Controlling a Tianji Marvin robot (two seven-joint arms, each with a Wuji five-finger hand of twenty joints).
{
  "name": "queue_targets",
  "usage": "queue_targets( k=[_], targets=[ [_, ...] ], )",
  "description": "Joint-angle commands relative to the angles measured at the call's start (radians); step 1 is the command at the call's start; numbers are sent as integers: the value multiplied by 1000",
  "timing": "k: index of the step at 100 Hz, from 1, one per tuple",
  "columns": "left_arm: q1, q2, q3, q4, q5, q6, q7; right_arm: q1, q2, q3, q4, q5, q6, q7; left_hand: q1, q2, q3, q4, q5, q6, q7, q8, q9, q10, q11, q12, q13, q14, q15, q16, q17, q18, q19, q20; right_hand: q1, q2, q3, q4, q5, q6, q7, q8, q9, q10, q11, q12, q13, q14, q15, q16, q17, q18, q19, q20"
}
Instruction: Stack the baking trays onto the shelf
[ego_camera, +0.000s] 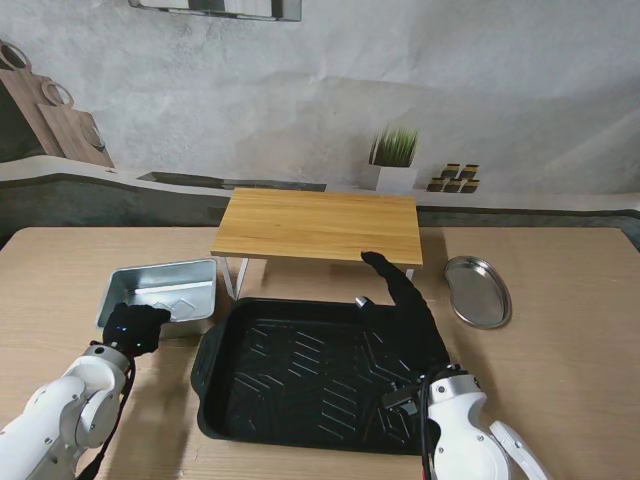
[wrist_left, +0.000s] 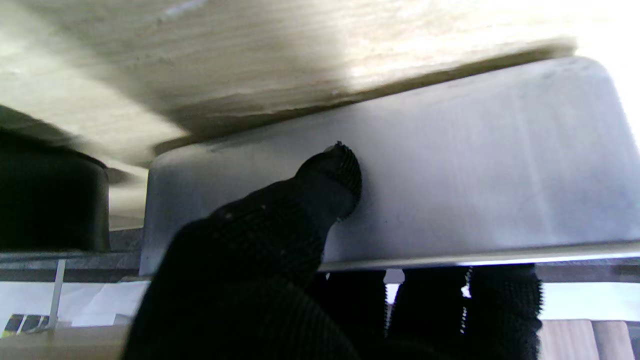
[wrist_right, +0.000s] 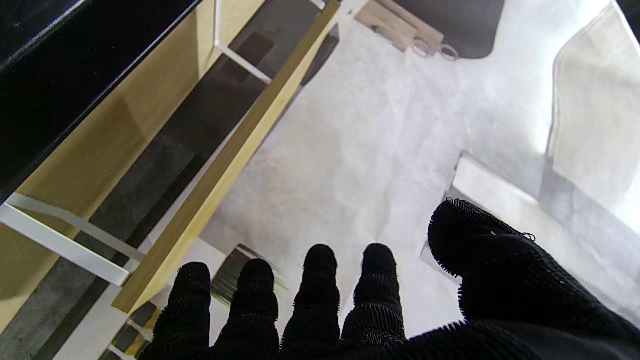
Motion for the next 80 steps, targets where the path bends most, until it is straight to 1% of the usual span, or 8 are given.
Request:
queue_targets(
  k=[1,5,12,21,40,54,61,80],
  targets=[
    [25,-2,-24,-19,1,-11,21,-5,-9,-2,-5,4,5,10,137,59,115,20,158,-37,201,152,24,24,67,52,98,42,152,72,82,57,171,69,-14,-20,21,-35,14,-7,4,-3,-10,-9,18,2,8,-23,3,-5,3,-40,3,-10],
    [35,-4,-39,-23,2,-24,48,-5,-8,-2,-5,4,5,12,140,56,132,14,176,-32,232,197,22,21,94,81,117,40,184,88,104,56,195,78,-13,-20,21,-35,14,-8,4,-3,-10,-9,18,2,8,-23,3,-5,4,-39,3,-10],
    [59,-6,-72,-37,14,-45,86,-4,-9,-2,-3,5,4,11,142,55,142,14,191,-28,257,255,20,16,121,115,146,35,220,114,139,53,227,87,-14,-19,21,-35,13,-7,4,-3,-11,-9,19,2,8,-25,3,-5,3,-40,2,-10],
    [97,-10,-117,-69,23,-68,118,-4,-9,-3,-4,6,4,11,145,50,150,16,201,-27,266,282,22,15,134,132,168,29,232,125,157,56,238,92,-14,-18,20,-35,13,-7,4,-3,-11,-9,18,2,8,-24,2,-6,3,-40,3,-10],
    [191,-16,-213,-168,33,-118,126,-3,-8,-4,-4,8,0,13,145,50,156,15,202,-18,266,311,23,18,138,150,167,28,226,134,157,58,234,94,-15,-18,20,-35,14,-7,4,-4,-10,-9,19,2,9,-24,2,-6,4,-39,3,-10],
    [270,-22,-272,-244,35,-172,138,-6,-9,-2,-8,10,-4,10,147,51,160,15,198,-17,271,336,21,20,142,166,170,26,232,145,156,57,234,97,-13,-17,19,-35,14,-8,4,-4,-11,-10,19,2,8,-25,2,-6,3,-41,2,-11],
    [318,-27,-301,-295,28,-199,132,-10,-9,0,-11,8,-6,8,148,49,162,15,198,-14,269,343,22,24,141,168,169,30,231,148,153,59,235,100,-14,-17,19,-35,14,-7,4,-4,-11,-9,18,2,9,-24,2,-5,4,-39,3,-11],
    [447,-36,-377,-435,39,-269,124,-20,-9,2,-18,7,-16,4,148,52,163,14,194,-15,264,360,20,22,139,174,170,24,231,156,154,55,236,107,-13,-18,18,-35,14,-8,4,-5,-10,-9,19,2,9,-24,3,-5,4,-40,3,-11]
  ],
)
